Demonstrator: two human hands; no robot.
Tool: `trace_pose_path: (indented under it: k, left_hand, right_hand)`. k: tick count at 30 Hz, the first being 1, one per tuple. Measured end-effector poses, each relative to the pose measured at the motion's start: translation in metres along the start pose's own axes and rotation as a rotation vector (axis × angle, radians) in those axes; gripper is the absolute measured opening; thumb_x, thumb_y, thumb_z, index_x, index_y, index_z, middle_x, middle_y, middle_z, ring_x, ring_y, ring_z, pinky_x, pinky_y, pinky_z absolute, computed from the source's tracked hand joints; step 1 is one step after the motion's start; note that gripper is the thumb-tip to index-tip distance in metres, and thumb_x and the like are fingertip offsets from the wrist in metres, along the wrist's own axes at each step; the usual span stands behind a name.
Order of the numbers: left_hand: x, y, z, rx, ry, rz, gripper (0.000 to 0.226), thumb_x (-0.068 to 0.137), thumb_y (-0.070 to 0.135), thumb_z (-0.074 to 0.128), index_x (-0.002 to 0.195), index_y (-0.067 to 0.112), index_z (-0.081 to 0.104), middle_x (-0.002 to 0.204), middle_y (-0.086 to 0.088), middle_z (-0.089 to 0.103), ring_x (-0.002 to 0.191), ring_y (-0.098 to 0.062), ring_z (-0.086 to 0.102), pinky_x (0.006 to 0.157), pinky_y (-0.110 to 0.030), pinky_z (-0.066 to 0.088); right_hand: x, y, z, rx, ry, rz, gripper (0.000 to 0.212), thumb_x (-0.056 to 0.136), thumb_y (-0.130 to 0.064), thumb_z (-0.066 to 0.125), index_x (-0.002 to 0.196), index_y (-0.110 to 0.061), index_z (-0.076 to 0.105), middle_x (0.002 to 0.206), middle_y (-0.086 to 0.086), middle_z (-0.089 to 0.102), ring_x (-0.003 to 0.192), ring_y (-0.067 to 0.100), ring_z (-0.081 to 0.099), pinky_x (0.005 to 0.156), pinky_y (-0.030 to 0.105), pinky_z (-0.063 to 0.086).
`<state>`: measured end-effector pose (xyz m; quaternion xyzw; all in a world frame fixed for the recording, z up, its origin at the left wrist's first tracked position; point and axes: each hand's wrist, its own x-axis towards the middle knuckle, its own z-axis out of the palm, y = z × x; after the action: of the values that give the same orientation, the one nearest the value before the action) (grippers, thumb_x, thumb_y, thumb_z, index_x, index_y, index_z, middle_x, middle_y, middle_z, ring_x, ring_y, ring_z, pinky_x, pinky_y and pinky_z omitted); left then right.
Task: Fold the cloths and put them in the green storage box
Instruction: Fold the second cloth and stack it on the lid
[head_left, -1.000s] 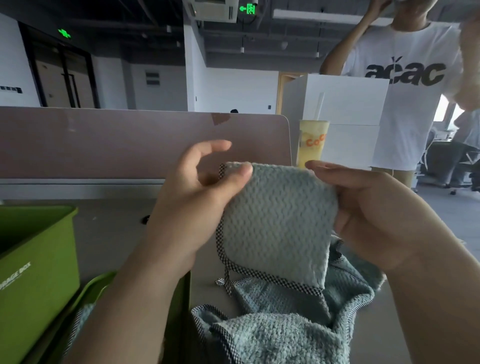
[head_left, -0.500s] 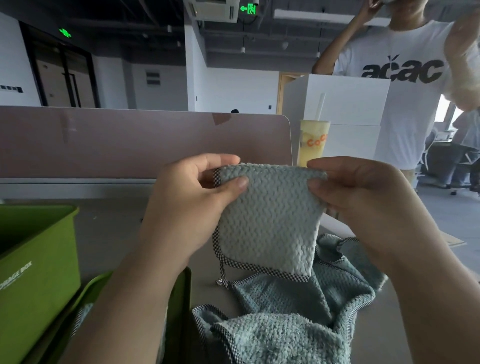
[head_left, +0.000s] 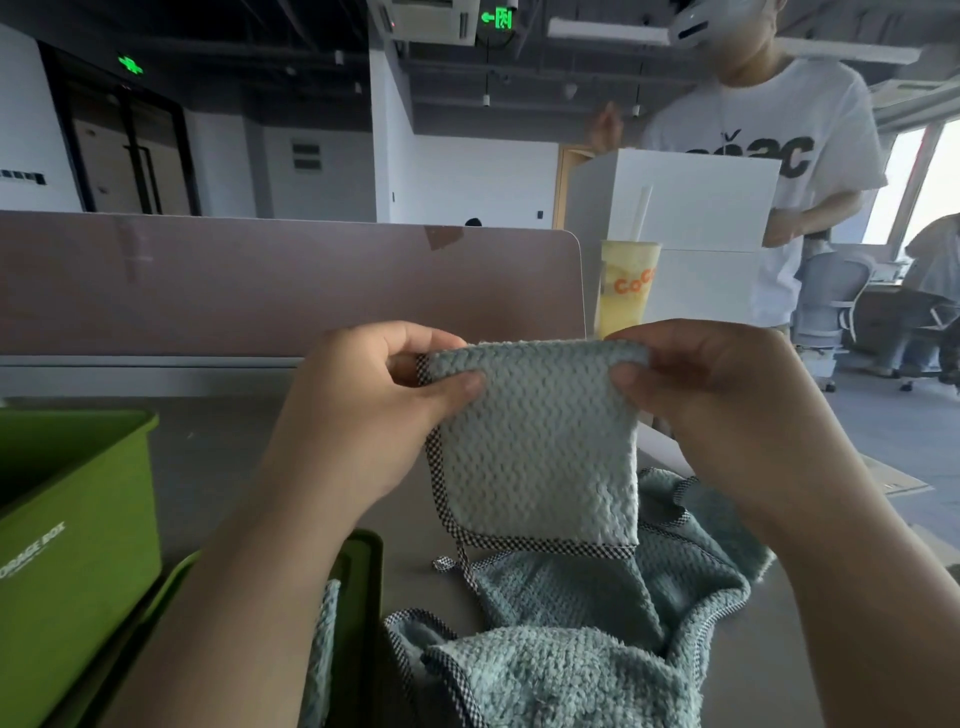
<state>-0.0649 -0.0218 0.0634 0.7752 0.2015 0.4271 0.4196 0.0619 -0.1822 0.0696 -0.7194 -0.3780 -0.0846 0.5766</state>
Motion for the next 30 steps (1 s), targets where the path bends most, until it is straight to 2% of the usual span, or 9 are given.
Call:
trace_pose_path:
  k: [7, 12, 14, 16, 19, 22, 25, 28, 30]
  left_hand:
    - [0.000, -0.001, -0.001, 0.034, -0.005, 0.011, 0.012, 0.072, 0.030, 0.079, 0.079, 0.033, 0.070, 0.073, 0.015, 0.073, 0.066, 0.002, 0.065, 0.069, -0.026, 0.051]
    - [-0.004, 0.003, -0.006, 0.042, -0.015, 0.025, 0.010, 0.072, 0.040, 0.075, 0.079, 0.035, 0.070, 0.077, 0.024, 0.069, 0.069, 0.006, 0.063, 0.065, -0.023, 0.045]
    - [-0.006, 0.006, -0.007, 0.014, -0.026, 0.016, 0.012, 0.071, 0.043, 0.075, 0.079, 0.036, 0.070, 0.078, 0.018, 0.071, 0.071, 0.004, 0.063, 0.065, -0.024, 0.045]
    - [-0.006, 0.009, -0.009, -0.035, -0.061, 0.001, 0.019, 0.068, 0.047, 0.074, 0.082, 0.035, 0.070, 0.082, 0.012, 0.073, 0.077, 0.002, 0.065, 0.068, -0.024, 0.046]
    - [-0.006, 0.010, -0.008, -0.182, -0.121, -0.049, 0.039, 0.057, 0.055, 0.067, 0.086, 0.030, 0.070, 0.081, 0.014, 0.073, 0.079, 0.000, 0.067, 0.070, -0.024, 0.049]
    - [-0.006, 0.011, -0.003, -0.328, -0.115, -0.097, 0.038, 0.055, 0.050, 0.068, 0.084, 0.025, 0.072, 0.081, 0.007, 0.073, 0.077, -0.008, 0.069, 0.071, -0.030, 0.053]
    - [-0.008, 0.013, 0.005, -0.431, -0.094, -0.161, 0.020, 0.063, 0.039, 0.071, 0.076, 0.024, 0.073, 0.075, 0.008, 0.074, 0.069, -0.007, 0.070, 0.065, -0.028, 0.050]
    - [-0.010, 0.013, 0.008, -0.492, -0.094, -0.233, 0.008, 0.070, 0.033, 0.072, 0.071, 0.025, 0.074, 0.073, 0.005, 0.075, 0.068, -0.013, 0.071, 0.065, -0.032, 0.052]
    - [-0.008, 0.018, 0.012, -0.543, -0.144, -0.302, 0.012, 0.076, 0.031, 0.070, 0.074, 0.020, 0.075, 0.075, 0.002, 0.076, 0.068, -0.017, 0.072, 0.067, -0.033, 0.055]
  right_hand:
    - [-0.001, -0.001, -0.001, 0.006, 0.008, -0.006, 0.020, 0.083, -0.009, 0.070, 0.083, -0.028, 0.074, 0.074, -0.006, 0.074, 0.064, 0.003, 0.064, 0.066, 0.024, 0.050]
    - [-0.002, -0.004, -0.002, 0.075, 0.024, 0.007, 0.012, 0.085, -0.014, 0.068, 0.080, -0.023, 0.075, 0.076, 0.001, 0.074, 0.069, 0.021, 0.065, 0.071, 0.039, 0.056]
    - [-0.003, -0.005, -0.003, 0.102, 0.034, 0.013, 0.010, 0.085, -0.017, 0.068, 0.079, -0.021, 0.074, 0.079, 0.005, 0.072, 0.067, 0.013, 0.060, 0.065, 0.032, 0.051]
    - [-0.002, -0.006, -0.004, 0.169, 0.032, 0.025, 0.012, 0.086, -0.015, 0.066, 0.077, -0.019, 0.073, 0.074, -0.001, 0.072, 0.069, 0.009, 0.062, 0.069, 0.028, 0.049]
    - [-0.002, -0.007, -0.004, 0.373, -0.047, 0.074, 0.017, 0.090, -0.010, 0.059, 0.076, -0.011, 0.069, 0.068, -0.003, 0.069, 0.069, 0.015, 0.061, 0.071, 0.032, 0.050]
    - [-0.001, -0.005, 0.001, 0.608, -0.105, 0.221, 0.019, 0.092, -0.014, 0.055, 0.079, -0.007, 0.066, 0.070, 0.004, 0.068, 0.066, 0.020, 0.061, 0.064, 0.031, 0.052]
    - [0.001, -0.001, 0.004, 0.717, -0.284, 0.409, 0.035, 0.087, -0.035, 0.057, 0.101, -0.005, 0.070, 0.103, 0.016, 0.072, 0.094, 0.036, 0.069, 0.087, 0.053, 0.054]
    - [-0.002, -0.001, 0.005, 0.674, -0.474, 0.436, 0.044, 0.079, -0.034, 0.061, 0.109, -0.002, 0.068, 0.105, 0.015, 0.073, 0.090, 0.030, 0.071, 0.080, 0.042, 0.059]
    - [-0.003, -0.002, 0.006, 0.722, -0.460, 0.439, 0.036, 0.077, -0.022, 0.065, 0.104, 0.001, 0.068, 0.101, 0.014, 0.074, 0.086, 0.028, 0.071, 0.075, 0.038, 0.060]
